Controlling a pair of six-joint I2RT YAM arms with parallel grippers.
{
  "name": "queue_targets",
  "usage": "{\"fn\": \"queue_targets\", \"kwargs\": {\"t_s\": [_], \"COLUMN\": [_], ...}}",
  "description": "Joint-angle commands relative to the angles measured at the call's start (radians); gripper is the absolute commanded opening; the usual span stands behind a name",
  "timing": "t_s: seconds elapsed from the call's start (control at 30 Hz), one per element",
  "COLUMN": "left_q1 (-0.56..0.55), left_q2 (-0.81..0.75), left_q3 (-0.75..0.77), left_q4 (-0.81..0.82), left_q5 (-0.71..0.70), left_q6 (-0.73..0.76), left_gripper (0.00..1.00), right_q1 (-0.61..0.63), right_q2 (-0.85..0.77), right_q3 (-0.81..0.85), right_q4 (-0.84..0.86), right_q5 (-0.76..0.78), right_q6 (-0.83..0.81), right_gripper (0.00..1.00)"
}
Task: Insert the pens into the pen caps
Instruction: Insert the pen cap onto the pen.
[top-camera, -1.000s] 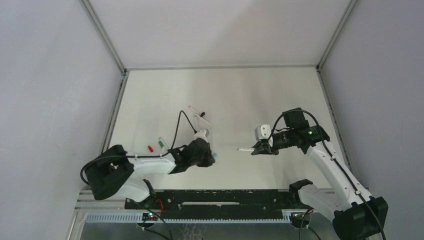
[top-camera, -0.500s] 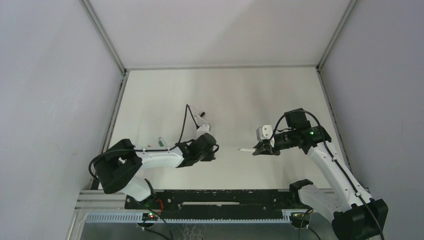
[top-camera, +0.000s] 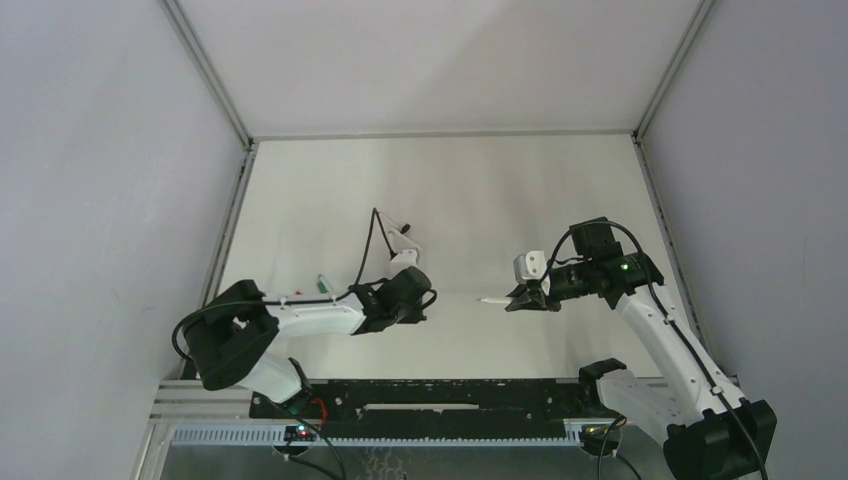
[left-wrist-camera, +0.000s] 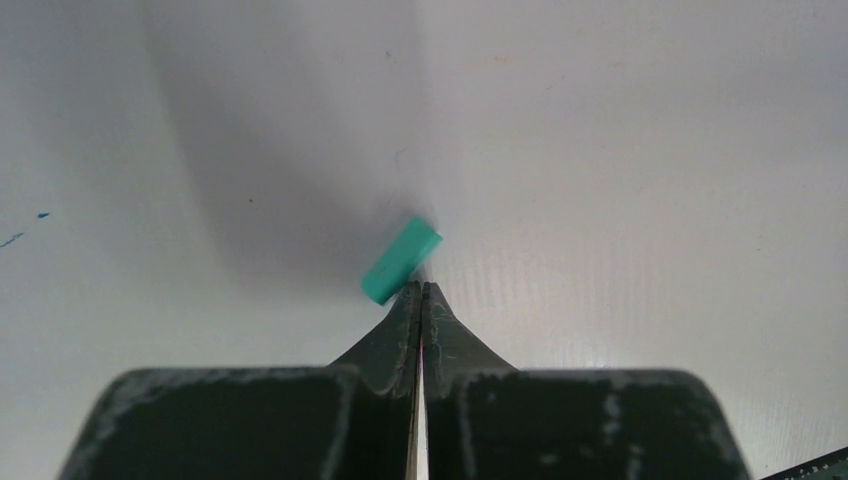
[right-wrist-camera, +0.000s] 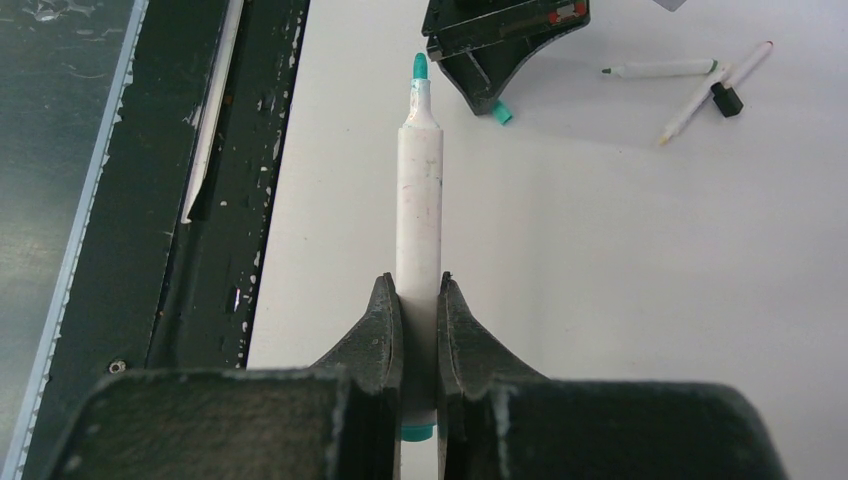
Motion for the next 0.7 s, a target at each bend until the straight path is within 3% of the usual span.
{"fn": "queue_targets", "kwargs": {"t_s": [0.0,0.67], "left_q1": [0.004,0.092], "left_q2": [-0.023,-0.002], "left_q3": [0.004,0.052], "left_q4": [-0.107,-0.106], "left_q5": [-0.031,-0.042], "left_q6": [0.033,0.107], "left_gripper": [0.04,0.09], "right_q1": [-0.009,-0.016], "right_q2": [-0.018,-0.022], "right_q3": [0.03,0.03], "right_q4": [-0.013,-0.021], "right_q5": [-0.032,-0.04], "right_q6": [-0.026,-0.034], "right_gripper": [0.0,0.0]}}
